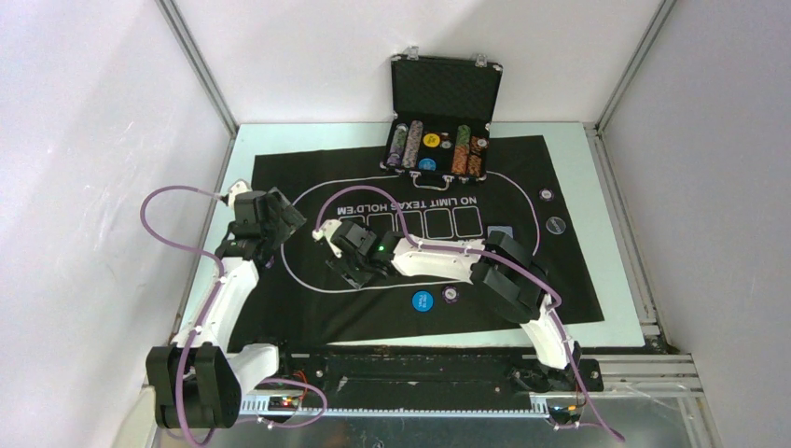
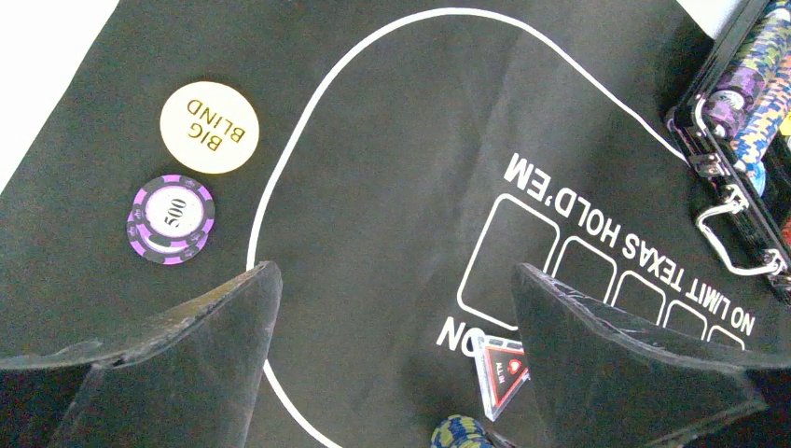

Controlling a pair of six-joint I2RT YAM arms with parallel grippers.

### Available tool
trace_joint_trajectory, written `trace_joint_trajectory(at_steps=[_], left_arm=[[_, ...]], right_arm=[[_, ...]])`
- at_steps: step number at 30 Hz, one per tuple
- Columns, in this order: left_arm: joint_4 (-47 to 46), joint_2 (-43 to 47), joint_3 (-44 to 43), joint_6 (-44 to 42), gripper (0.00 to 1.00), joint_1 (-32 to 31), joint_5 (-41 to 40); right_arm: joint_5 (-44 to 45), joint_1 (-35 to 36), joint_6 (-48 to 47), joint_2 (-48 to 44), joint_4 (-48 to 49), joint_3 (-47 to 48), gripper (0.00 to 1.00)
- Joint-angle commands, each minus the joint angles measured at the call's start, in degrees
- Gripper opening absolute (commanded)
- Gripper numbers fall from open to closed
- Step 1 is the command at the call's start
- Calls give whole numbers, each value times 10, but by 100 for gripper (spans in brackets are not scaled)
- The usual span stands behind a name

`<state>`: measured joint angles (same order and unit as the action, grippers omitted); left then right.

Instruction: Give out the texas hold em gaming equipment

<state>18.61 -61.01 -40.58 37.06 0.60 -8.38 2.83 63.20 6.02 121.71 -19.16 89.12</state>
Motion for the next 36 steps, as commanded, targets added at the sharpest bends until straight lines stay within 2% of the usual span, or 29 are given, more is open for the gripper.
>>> trace_joint_trajectory(at_steps=[1,8,15,21,27,31,36], left_arm=[[-6,11,1,2,100,-2,-8],[-4,20,4,3,100,-2,-13],[-3,21,4,3,100,-2,-11],[-2,25,4,2,100,-2,-10],[-3,25,5,2,100,-2,-13],[-2,24,3,2,100,-2,-15],[-2,26,4,3,100,-2,-22]], right_arm=[[10,1,8,-41,15,12,21],[12,-19,24,-106,24,-11,19],[48,-93,44,-184,-11,-68,16],[85,-224,76,-246,-93,-124,15],[76,-394,86,-295,-96,-208,14],[38,-501,94,-284,-83,-217,14],[14,-596,106,-251,-53,-217,13]])
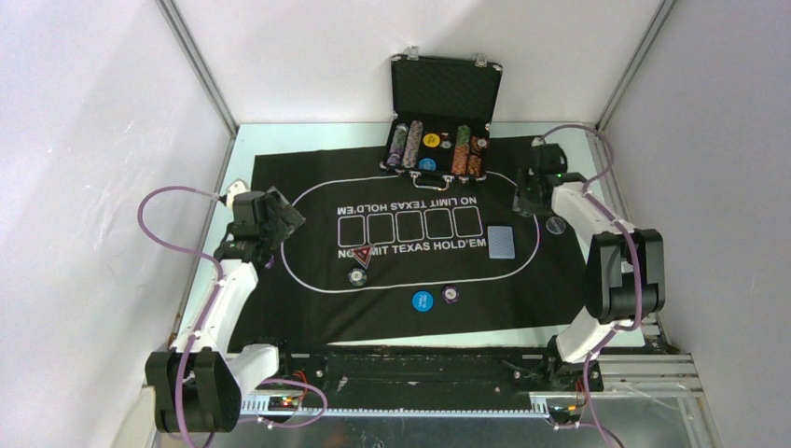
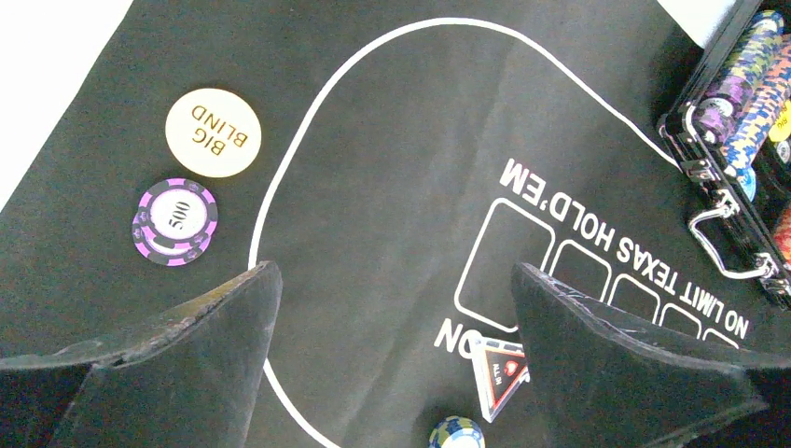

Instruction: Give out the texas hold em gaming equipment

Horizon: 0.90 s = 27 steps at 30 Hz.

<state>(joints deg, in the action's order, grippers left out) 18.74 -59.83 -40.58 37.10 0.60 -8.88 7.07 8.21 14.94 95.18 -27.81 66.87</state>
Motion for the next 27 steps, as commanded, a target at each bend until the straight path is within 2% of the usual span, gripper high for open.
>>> trace_joint_trajectory(at_steps=[1,10,19,27], left_arm=[[-3,14,3,2,100,-2,-18],[-2,6,-1,3,100,-2,-25],[0,9,-1,3,100,-2,-31],[0,8,-1,3,100,-2,-29]], right_arm=[[-28,-64,16,24,35,10,13],[-39,-126,20,81,29,33,13],[-19,-119,34,77,-7,20,12],[-9,-122,60,49,4,-43,13]])
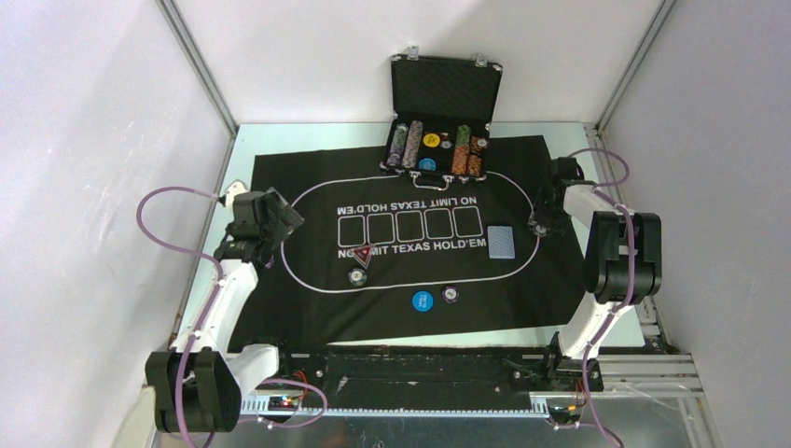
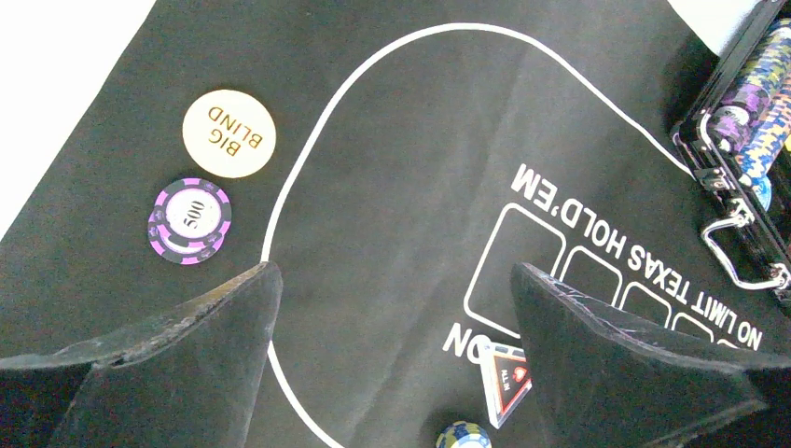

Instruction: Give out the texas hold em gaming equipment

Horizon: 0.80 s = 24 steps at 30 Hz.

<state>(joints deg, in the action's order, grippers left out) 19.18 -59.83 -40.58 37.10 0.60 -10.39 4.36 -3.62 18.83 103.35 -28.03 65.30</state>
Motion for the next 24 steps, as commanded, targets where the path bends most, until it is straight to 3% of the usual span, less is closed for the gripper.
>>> trace_joint_trajectory(at_steps=[1,15,20,24], left_arm=[[-4,8,-1,4,100,-2,-14],[-8,10,1,3,100,-2,-4],[-10,11,1,3,100,-2,-2],[-11,12,2,2,100,-2,0]], right_arm=[[22,-6,24,-35,9,-34,14],[77,-56,50,-73,46,-113,23],[88,-56,49,-78,46,-117,38],[89,-56,49,-84,45,-118,57]])
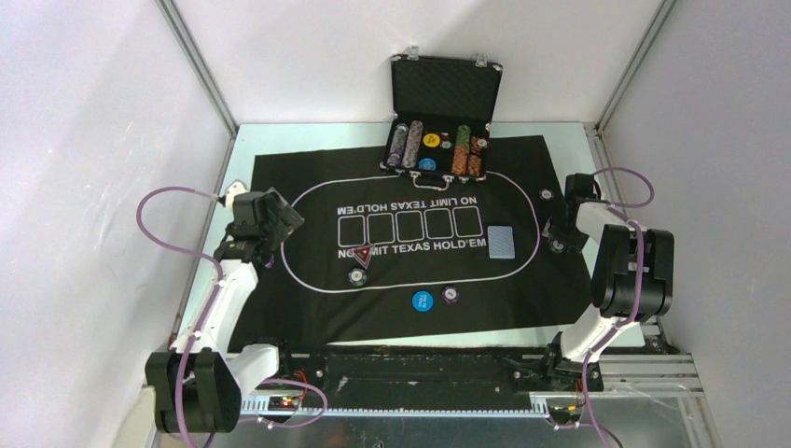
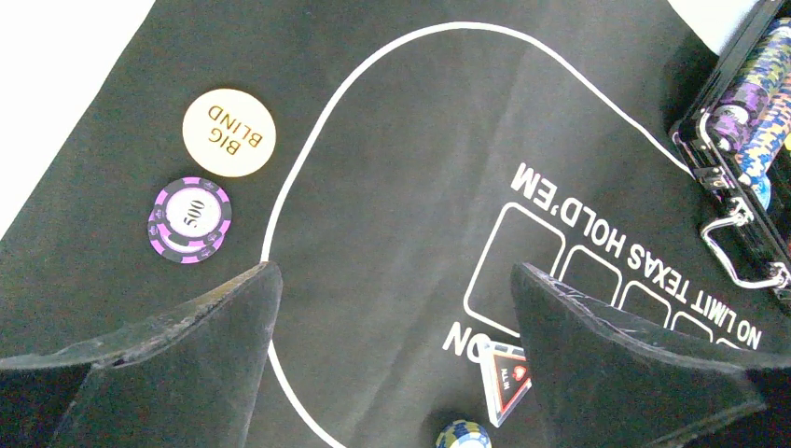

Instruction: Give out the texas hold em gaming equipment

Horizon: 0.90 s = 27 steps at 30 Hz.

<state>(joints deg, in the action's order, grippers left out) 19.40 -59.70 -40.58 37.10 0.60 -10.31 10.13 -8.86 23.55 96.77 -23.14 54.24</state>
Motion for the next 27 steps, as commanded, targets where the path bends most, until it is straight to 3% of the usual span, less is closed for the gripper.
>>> trace_joint_trajectory(at_steps=[1,8,11,18,23,25,27], left_arm=[[-14,10,2,1,100,-2,1],[-20,10,3,-3,100,-2,42],[-26,15,6,-4,100,-2,78],[9,15,-20,-8,100,-88,64],[67,4,-37,-12,100,-150,15],[68,13,-25,-14,100,-170,24],[70,24,-12,-16,100,-192,24]], right_arm=[[30,-3,2,-20,-3,-8,63],[23,12,3,-53,-7,-8,83],[24,21,5,-104,-12,-9,98],[19,91,24,-218,-51,-13,100],[4,258,-29,-243,-30,-19,99],[13,307,-42,-239,-14,-15,100],[-33,335,-39,-238,12,-15,100]])
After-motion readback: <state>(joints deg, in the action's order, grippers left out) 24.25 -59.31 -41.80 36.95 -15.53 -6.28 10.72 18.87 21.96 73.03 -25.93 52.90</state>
